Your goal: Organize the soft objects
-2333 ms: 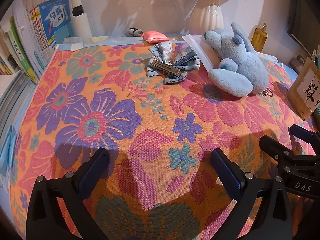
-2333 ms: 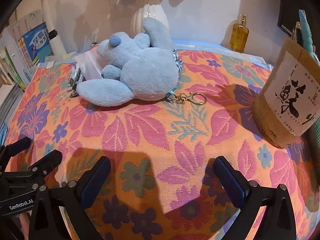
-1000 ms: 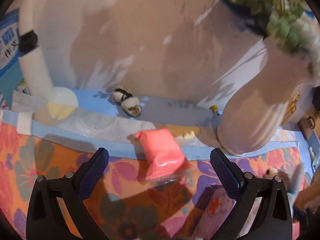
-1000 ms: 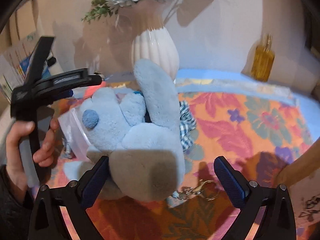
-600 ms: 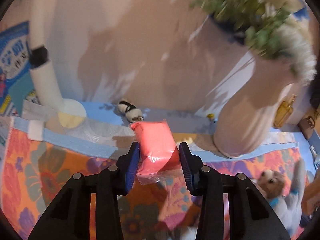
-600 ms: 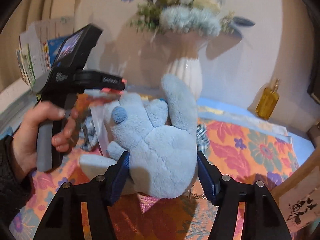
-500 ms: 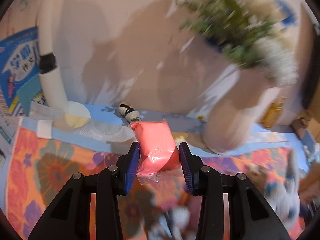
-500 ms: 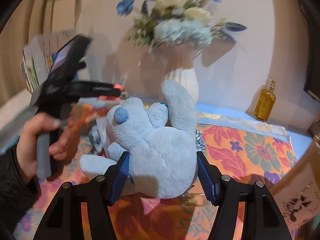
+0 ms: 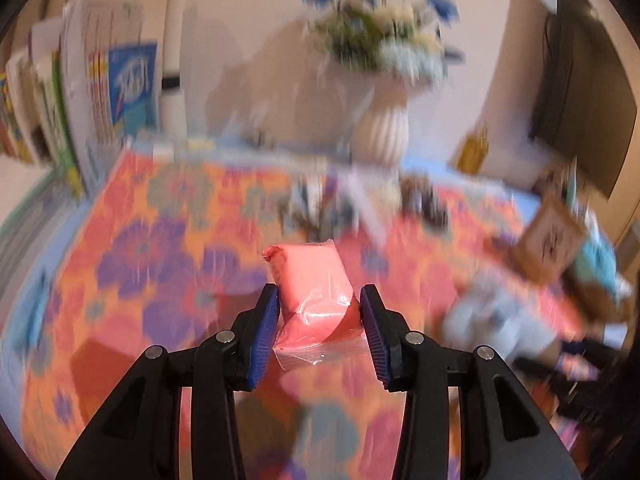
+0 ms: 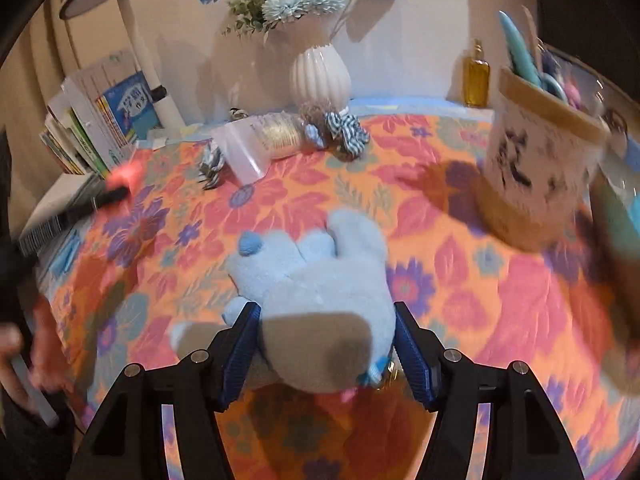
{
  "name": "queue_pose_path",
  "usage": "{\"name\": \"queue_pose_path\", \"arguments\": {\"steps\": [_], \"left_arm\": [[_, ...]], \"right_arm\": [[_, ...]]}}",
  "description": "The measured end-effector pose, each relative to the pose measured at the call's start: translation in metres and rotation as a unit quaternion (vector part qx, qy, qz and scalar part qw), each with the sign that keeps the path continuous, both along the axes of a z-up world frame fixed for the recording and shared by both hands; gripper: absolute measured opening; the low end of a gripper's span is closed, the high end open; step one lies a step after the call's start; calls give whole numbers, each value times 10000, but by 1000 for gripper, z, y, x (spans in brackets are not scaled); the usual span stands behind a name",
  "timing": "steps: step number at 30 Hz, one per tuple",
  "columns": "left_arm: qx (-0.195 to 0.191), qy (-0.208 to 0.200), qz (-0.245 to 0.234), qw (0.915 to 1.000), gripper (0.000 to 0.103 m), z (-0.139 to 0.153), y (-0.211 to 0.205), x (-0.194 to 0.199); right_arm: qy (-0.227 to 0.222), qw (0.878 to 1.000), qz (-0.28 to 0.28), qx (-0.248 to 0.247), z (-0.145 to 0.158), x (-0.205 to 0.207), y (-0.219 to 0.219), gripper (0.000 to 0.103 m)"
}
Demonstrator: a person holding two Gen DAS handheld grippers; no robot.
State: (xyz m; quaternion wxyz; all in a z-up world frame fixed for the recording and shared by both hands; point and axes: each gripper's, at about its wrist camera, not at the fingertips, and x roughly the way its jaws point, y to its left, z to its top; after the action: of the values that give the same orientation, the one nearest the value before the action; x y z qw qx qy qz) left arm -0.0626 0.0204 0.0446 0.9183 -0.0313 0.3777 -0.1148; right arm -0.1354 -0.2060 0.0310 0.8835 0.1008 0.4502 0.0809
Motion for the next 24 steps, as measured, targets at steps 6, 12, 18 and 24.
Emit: {"name": "queue_pose_path", "arguments": {"steps": [6, 12, 18, 24], "left_arm": [[-488, 972, -214, 9938, 44, -37, 2, -13], [-785, 841, -429, 9924, 91, -40, -7, -21], [141, 669, -490, 9965, 102, -47, -39, -27], [285, 416, 39, 9987, 102, -34, -23, -29]], "right_arm": [[4, 9996, -11, -296, 6, -13, 7, 64], [142, 9998, -108, -107, -3, -18, 0, 73], [131, 9998, -141, 0, -7, -18, -3, 82], [114, 9997, -202, 94, -10, -15, -8, 83]]}}
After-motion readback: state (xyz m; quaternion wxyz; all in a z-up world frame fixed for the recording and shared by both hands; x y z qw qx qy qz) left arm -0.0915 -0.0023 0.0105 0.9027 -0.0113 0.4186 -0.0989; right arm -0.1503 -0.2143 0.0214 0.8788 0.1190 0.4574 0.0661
